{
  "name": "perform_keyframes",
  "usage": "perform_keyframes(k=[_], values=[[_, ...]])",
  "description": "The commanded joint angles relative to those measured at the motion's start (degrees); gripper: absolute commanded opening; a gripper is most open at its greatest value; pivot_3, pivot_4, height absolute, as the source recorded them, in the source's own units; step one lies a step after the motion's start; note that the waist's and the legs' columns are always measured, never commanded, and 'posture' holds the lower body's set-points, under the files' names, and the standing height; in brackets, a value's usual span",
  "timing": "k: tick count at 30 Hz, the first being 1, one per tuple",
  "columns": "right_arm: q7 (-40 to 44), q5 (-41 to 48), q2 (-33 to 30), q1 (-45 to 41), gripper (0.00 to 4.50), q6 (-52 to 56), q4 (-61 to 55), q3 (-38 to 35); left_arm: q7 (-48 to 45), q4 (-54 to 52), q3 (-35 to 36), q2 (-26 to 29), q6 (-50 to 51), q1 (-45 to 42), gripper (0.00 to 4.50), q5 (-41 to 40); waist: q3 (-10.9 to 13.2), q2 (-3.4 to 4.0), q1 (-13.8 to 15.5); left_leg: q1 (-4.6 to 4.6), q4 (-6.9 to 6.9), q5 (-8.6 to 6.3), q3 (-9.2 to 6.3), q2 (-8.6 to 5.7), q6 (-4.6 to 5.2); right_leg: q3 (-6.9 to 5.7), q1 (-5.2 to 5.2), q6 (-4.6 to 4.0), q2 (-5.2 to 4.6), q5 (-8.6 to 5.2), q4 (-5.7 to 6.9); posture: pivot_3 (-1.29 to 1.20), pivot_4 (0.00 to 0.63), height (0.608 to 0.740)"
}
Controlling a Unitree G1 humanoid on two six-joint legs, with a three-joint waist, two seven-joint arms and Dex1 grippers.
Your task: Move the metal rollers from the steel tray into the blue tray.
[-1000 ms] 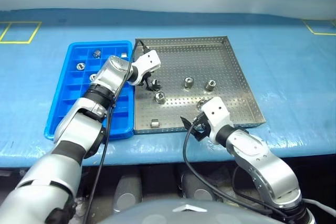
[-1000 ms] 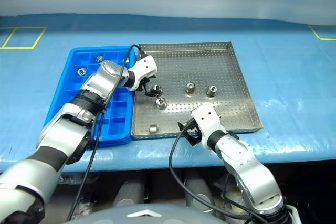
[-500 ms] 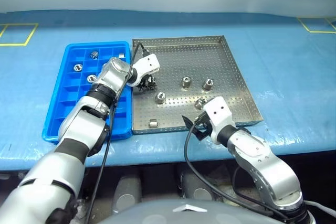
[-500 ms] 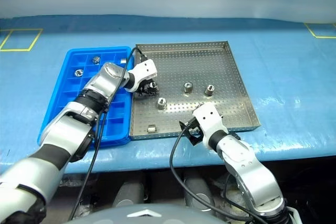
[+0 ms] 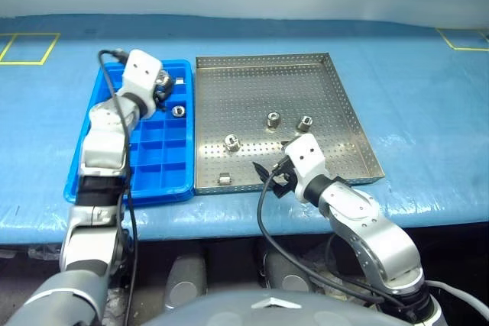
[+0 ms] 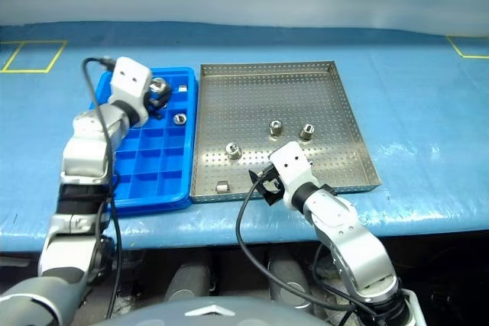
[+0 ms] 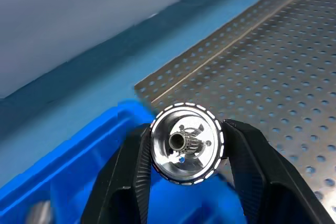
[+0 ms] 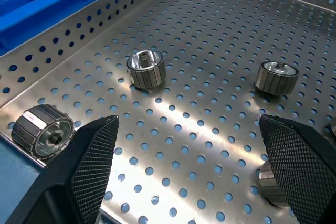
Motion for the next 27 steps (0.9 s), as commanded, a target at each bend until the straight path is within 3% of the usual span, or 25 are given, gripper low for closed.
perform_keyframes(k=[1, 11, 27], values=[[1.2, 0.0, 0.6, -2.0, 4.50, -2.3, 1.1, 0.9, 9.3, -10.0, 5.8, -1.2, 2.4, 5.8, 1.86, 2.7, 0.0, -0.01, 0.8, 0.02, 0.00, 0.00, 0.00, -0.02, 0.00, 0.01, 0.01, 0.00, -0.02, 0.00, 0.00, 0.11, 0.150, 0.740], [5.9, 0.0, 1.2, -5.0, 4.50, -9.0, 3.9, 5.4, 21.5, -14.6, 10.1, -9.5, 3.4, 16.2, 1.86, 2.8, 0.0, -0.09, 5.1, 0.08, 0.08, 0.07, -0.06, -0.06, -0.08, -0.09, 0.20, 0.13, -0.05, 0.07, -0.14, 0.17, 0.150, 0.740], [5.9, -2.6, 1.7, -1.3, 4.50, -15.2, 3.3, 6.0, 20.6, -6.5, 6.3, -8.8, 2.8, 10.1, 1.86, -0.9, 0.0, -0.10, 4.6, 0.50, 0.03, 0.08, -0.04, -0.06, -0.09, -0.12, 0.70, -0.06, -0.07, -0.09, -0.38, 0.11, 0.150, 0.740]])
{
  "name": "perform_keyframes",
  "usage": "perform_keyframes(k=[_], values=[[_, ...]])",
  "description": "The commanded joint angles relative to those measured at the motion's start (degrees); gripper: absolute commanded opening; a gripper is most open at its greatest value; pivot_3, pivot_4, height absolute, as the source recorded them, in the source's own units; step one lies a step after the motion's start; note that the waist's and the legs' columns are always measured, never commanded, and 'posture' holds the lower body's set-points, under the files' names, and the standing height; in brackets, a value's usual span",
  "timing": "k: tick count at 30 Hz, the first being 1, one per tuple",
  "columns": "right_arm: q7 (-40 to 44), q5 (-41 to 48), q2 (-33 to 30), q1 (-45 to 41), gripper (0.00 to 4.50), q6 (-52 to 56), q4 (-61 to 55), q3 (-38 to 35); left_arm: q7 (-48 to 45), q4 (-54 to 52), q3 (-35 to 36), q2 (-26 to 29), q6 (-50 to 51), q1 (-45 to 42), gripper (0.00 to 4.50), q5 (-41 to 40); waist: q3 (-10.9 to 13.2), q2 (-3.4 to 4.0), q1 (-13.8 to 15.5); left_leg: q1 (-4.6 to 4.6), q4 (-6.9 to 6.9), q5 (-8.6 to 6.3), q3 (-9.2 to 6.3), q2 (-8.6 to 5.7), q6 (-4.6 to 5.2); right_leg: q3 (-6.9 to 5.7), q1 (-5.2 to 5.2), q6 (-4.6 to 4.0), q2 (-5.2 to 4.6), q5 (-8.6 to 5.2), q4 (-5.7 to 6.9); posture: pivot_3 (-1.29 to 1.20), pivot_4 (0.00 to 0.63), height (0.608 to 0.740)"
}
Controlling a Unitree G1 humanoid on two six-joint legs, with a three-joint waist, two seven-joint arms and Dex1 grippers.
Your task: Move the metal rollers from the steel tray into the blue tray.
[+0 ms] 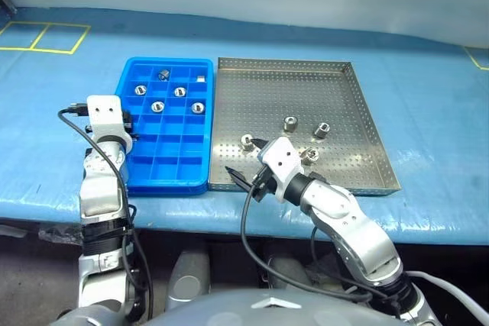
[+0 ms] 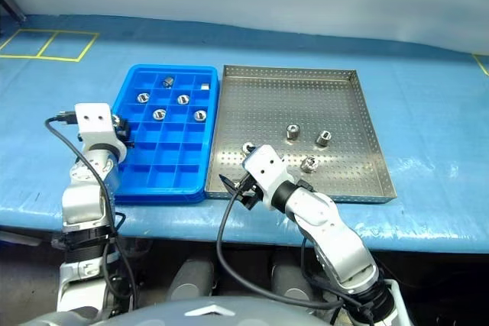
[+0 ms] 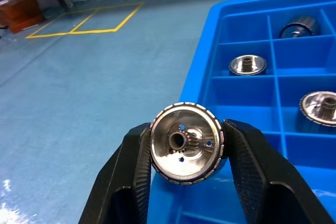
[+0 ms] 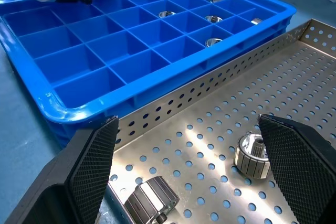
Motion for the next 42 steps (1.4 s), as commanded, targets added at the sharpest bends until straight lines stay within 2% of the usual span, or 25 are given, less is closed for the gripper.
perform_keyframes(k=[1, 2, 4, 10, 15, 20, 26, 32, 36, 42], values=[[-0.8, -0.5, 0.5, 0.6, 4.50, -1.4, -1.8, -0.5, -0.4, -0.4, -1.7, 1.4, 1.7, -1.3, 1.86, 0.5, 0.0, 0.00, -0.3, 0.00, -0.04, 0.00, 0.00, 0.00, 0.00, 0.00, -0.01, 0.00, 0.00, 0.00, -0.01, 0.10, 0.150, 0.740], [-1.0, -0.6, 0.6, 0.8, 4.50, -1.4, -1.9, -0.6, -0.1, -0.6, -2.1, 1.7, 2.4, -1.1, 1.86, 0.9, 0.0, 0.01, -0.5, 0.00, -0.07, 0.00, -0.01, 0.00, 0.00, 0.00, -0.01, 0.04, 0.01, 0.02, 0.00, 0.10, 0.150, 0.740], [-1.3, -0.8, 0.7, 1.1, 4.50, -1.4, -2.2, -0.9, 0.8, -1.1, -2.1, 1.8, 3.6, -0.6, 2.61, 1.2, 0.0, 0.00, -1.0, 0.00, -0.16, 0.00, -0.02, 0.02, 0.00, -0.01, -0.04, 0.13, 0.01, 0.07, 0.00, 0.09, 0.150, 0.740], [-2.1, -1.3, 0.9, 1.9, 4.50, -1.3, -2.5, -1.4, 3.9, -3.6, -1.0, 1.6, 4.4, -0.8, 4.49, 1.8, 0.0, 0.00, -1.5, 0.01, -0.20, 0.00, -0.04, 0.04, 0.00, -0.03, -0.06, 0.13, 0.02, 0.07, 0.01, 0.08, 0.150, 0.740], [-2.1, -1.6, 0.9, 2.1, 4.50, -1.3, -2.6, -1.8, 3.6, -6.6, -2.2, 0.4, 2.5, -2.4, 4.49, 0.0, 0.0, -0.01, -1.9, 0.01, -0.17, 0.00, -0.03, 0.02, 0.00, -0.02, -0.05, 0.10, 0.00, 0.05, 0.00, 0.07, 0.150, 0.740], [-2.1, -1.6, 1.1, 1.8, 4.50, -1.1, -2.5, -2.1, -8.4, -10.0, -8.0, 0.5, 2.1, -6.1, 4.49, -8.0, 0.0, -0.04, -1.7, -0.01, -0.15, 0.00, -0.03, 0.00, -0.01, -0.02, -0.04, 0.07, -0.02, 0.04, -0.03, 0.07, 0.150, 0.740], [-2.6, -1.2, 1.5, 2.3, 4.50, 0.7, -3.3, -3.2, -31.7, -6.2, -21.5, 10.3, 10.6, -11.9, 4.49, -15.8, 0.1, 0.01, -2.9, 0.01, -0.20, -0.01, 0.00, 0.00, 0.00, 0.00, -0.07, 0.02, 0.01, -0.01, -0.03, 0.06, 0.150, 0.740], [-3.2, -1.2, 1.5, 3.4, 4.50, 1.8, -4.5, -4.6, -50.5, 4.6, -36.2, 17.8, 7.8, -18.4, 4.49, -14.5, 0.1, 0.05, -3.7, 0.06, -0.31, -0.01, -0.01, 0.03, 0.00, -0.01, -0.10, -0.22, 0.05, -0.17, 0.01, 0.03, 0.150, 0.740], [-4.5, -1.6, 1.8, 4.9, 4.50, 1.8, -5.3, -5.1, -54.8, 11.4, -41.3, 17.0, 4.0, -21.4, 4.49, -11.8, 0.1, 0.07, -3.9, 0.00, -0.35, -0.02, 0.00, 0.01, 0.03, 0.01, -0.14, -0.18, 0.01, -0.24, -0.01, -0.02, 0.150, 0.740], [-6.0, -2.0, 2.5, 6.6, 4.50, 1.6, -6.4, -5.1, -53.2, 20.1, -42.9, 11.8, -0.9, -24.4, 4.49, -7.7, 0.1, 0.08, -4.3, -0.01, -0.35, -0.04, 0.01, 0.00, 0.05, 0.03, -0.16, -0.16, 0.02, -0.26, -0.01, -0.05, 0.150, 0.740]])
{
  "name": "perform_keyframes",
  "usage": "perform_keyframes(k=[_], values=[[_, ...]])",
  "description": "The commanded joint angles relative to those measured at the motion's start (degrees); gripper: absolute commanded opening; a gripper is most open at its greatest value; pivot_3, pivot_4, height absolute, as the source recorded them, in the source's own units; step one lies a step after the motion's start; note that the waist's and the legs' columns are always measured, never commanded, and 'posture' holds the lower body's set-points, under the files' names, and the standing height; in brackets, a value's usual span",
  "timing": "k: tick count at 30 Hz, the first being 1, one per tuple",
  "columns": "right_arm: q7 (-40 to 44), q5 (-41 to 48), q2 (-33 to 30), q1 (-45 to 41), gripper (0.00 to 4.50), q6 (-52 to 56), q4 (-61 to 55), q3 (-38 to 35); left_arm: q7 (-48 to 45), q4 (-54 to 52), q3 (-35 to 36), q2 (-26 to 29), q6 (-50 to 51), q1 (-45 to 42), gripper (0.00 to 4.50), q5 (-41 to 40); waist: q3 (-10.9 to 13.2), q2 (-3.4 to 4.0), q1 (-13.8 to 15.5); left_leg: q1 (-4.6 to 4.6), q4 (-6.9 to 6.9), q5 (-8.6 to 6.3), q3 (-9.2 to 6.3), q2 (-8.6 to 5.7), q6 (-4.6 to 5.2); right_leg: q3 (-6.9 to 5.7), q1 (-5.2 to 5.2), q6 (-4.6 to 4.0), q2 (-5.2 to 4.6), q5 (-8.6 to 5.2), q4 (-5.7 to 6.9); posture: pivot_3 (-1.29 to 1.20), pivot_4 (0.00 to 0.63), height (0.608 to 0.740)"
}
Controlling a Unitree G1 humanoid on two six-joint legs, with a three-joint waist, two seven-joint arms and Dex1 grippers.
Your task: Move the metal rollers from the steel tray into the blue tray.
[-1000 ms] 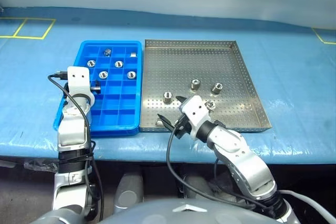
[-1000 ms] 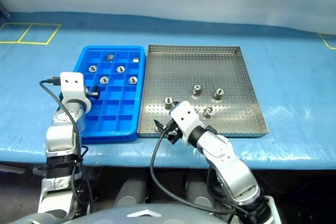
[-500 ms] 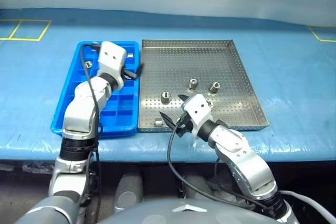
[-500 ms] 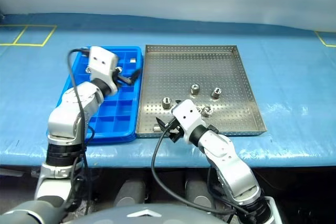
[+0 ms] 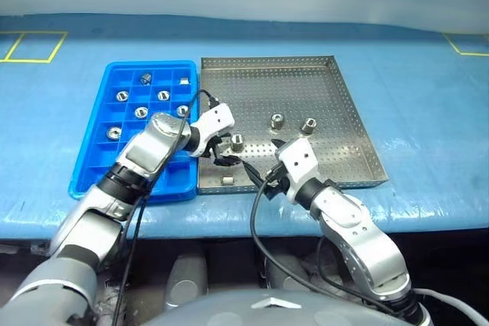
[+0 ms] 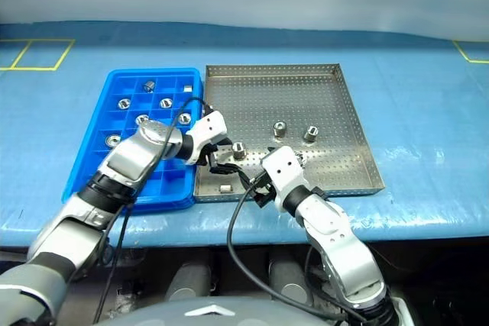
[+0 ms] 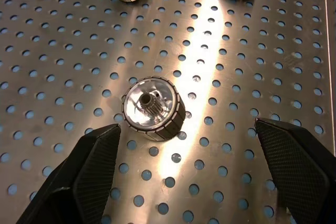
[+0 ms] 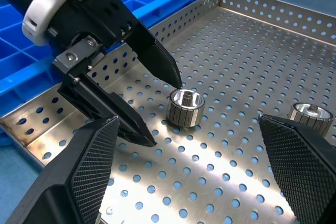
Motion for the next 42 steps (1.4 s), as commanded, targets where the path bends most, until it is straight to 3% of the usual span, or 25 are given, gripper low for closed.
perform_keyframes(k=[1, 9, 12, 19, 23, 31, 36, 42], values=[[-0.9, -0.4, 0.4, 0.1, 4.50, -0.4, -3.1, -0.7, 2.2, 4.5, -0.1, -2.8, -3.3, -2.6, 4.49, 3.1, 0.0, 0.00, -0.3, 0.00, 0.01, 0.00, 0.00, 0.00, 0.00, 0.00, 0.00, 0.00, 0.01, 0.00, 0.01, -0.05, 0.150, 0.740], [-1.3, -0.7, 0.3, 0.5, 4.50, -0.4, -3.5, -0.9, 5.9, 10.9, 1.4, -7.4, -6.9, -5.1, 4.49, 6.6, 0.0, 0.00, -1.5, -0.10, 0.07, -0.01, -0.01, -0.02, 0.01, 0.03, -0.04, 0.06, 0.00, 0.03, 0.00, -0.07, 0.150, 0.740], [-1.4, -0.6, 0.2, 0.6, 4.50, -0.5, -3.7, -1.1, 3.8, 9.7, 0.5, -6.2, -6.8, -5.0, 3.86, 7.5, 0.0, 0.00, -1.8, -0.16, 0.06, -0.01, -0.01, -0.01, 0.02, 0.03, -0.13, 0.08, 0.02, 0.04, 0.02, -0.07, 0.150, 0.740], [-0.8, -0.4, 0.1, -0.5, 4.50, -0.6, -2.8, -1.2, -3.2, 1.9, -0.1, -0.6, -4.9, -3.5, 1.70, 7.6, 0.0, 0.01, -1.9, -0.40, 0.07, -0.01, -0.01, 0.00, 0.02, 0.04, -0.42, 0.09, 0.03, 0.06, 0.14, -0.03, 0.150, 0.740], [-0.3, -0.3, 0.0, -1.2, 4.50, -0.8, -2.1, -0.9, -0.2, -1.3, 3.6, -0.2, -4.0, -2.6, 1.71, 7.1, 0.0, 0.02, -1.4, -0.50, 0.06, -0.01, -0.01, -0.01, 0.02, 0.04, -0.52, 0.30, 0.01, 0.18, 0.13, -0.01, 0.150, 0.740], [1.0, -0.2, -0.2, -2.1, 4.50, -0.8, -1.9, -0.1, 22.4, -12.1, 25.1, -8.2, 1.2, 1.9, 1.71, 2.7, 0.0, 0.02, -1.2, -0.60, 0.19, -0.01, -0.01, -0.01, 0.03, 0.04, -0.55, 0.41, -0.01, 0.24, 0.13, 0.00, 0.150, 0.740], [3.1, 0.7, -0.4, -3.6, 4.50, -1.0, -1.4, 0.9, 36.5, -22.9, 32.9, -9.5, 4.3, 11.6, 1.71, 6.8, 0.0, 0.05, -1.2, -0.42, 0.09, -0.01, 0.00, 0.02, 0.03, 0.08, -0.53, 0.37, 0.03, 0.24, 0.25, 0.07, 0.150, 0.740], [5.6, 1.2, -0.5, -6.7, 4.50, -1.6, 1.3, 2.3, 44.9, -34.4, 37.5, -11.5, 10.0, 25.1, 1.71, 8.7, 0.0, 0.01, 1.1, -0.46, 0.18, 0.00, -0.05, -0.02, 0.01, 0.03, -0.47, 0.39, -0.03, 0.26, 0.23, 0.14, 0.150, 0.740]])
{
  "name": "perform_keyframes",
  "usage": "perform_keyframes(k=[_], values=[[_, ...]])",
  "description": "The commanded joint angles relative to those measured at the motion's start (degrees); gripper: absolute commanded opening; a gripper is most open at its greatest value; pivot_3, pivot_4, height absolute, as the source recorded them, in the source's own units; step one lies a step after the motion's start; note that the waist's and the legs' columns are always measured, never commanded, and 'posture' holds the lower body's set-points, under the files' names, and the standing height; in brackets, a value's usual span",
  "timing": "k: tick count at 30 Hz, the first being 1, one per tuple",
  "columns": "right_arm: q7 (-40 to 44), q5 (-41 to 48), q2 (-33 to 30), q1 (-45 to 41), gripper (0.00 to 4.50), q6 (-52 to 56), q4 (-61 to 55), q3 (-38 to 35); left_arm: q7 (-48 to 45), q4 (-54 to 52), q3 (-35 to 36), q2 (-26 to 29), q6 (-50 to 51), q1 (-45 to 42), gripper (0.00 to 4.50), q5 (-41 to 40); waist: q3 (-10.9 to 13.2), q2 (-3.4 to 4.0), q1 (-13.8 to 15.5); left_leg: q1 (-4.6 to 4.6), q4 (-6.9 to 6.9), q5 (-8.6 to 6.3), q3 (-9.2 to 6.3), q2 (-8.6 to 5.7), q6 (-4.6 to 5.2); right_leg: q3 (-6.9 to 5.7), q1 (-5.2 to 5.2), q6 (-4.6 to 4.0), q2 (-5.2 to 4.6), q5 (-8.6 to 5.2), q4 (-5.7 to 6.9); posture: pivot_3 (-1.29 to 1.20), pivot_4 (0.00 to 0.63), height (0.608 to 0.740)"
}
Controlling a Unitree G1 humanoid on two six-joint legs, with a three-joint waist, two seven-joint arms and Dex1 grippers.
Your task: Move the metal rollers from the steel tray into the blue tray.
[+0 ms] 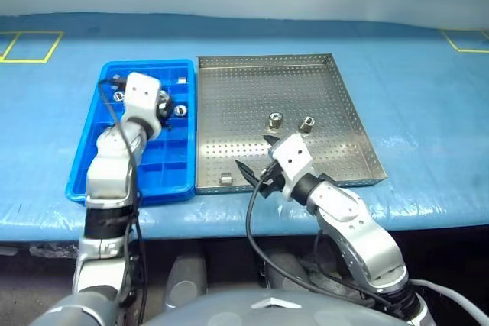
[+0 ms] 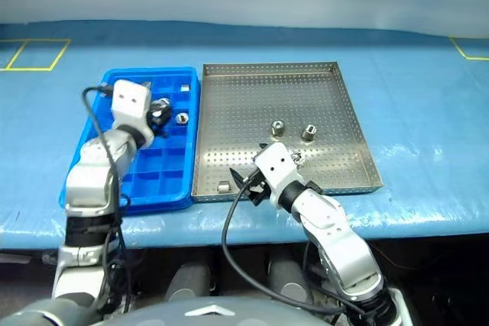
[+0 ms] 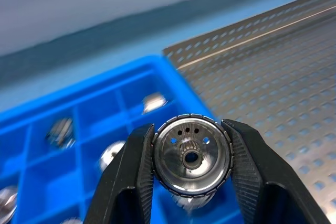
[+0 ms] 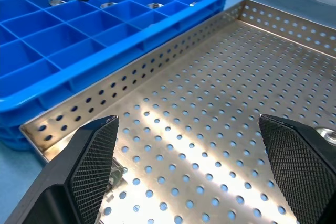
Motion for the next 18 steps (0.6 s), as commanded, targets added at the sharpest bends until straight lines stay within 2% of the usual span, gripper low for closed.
perform_keyframes(k=[1, 5, 11, 18], values=[[1.6, 0.9, 0.1, -1.7, 4.50, -1.5, 0.2, 0.5, 3.0, -9.3, 0.7, -0.5, 2.9, 5.1, 1.71, 1.1, 0.0, -0.03, 1.1, 0.00, 0.01, 0.00, 0.00, 0.00, 0.00, 0.00, 0.02, 0.01, 0.00, 0.01, -0.03, 0.15, 0.150, 0.740], [2.7, 1.1, 0.2, -2.6, 4.50, -1.8, 1.2, 0.8, 5.4, -13.1, 1.2, -1.8, 5.6, 10.4, 1.71, 1.1, 0.0, -0.05, 2.8, 0.01, 0.06, 0.00, 0.00, -0.04, -0.01, -0.03, 0.10, 0.01, -0.06, 0.00, -0.12, 0.17, 0.150, 0.740], [3.5, 0.9, 0.4, -3.0, 4.50, -2.1, 1.7, 0.9, 6.5, -16.2, 0.9, -3.2, 9.6, 13.4, 1.71, 0.2, 0.0, -0.05, 3.5, 0.07, 0.10, 0.03, 0.01, -0.02, -0.04, -0.05, 0.16, -0.21, -0.04, -0.10, -0.12, 0.18, 0.150, 0.740], [3.1, 0.6, 0.6, -2.6, 4.50, -2.2, 1.5, 0.6, 5.1, -16.8, -0.4, -2.9, 11.0, 10.9, 4.09, -1.6, 0.0, -0.04, 4.0, 0.07, 0.08, 0.03, 0.00, -0.03, -0.05, -0.06, 0.16, -0.22, -0.04, -0.10, -0.13, 0.16, 0.150, 0.740]])
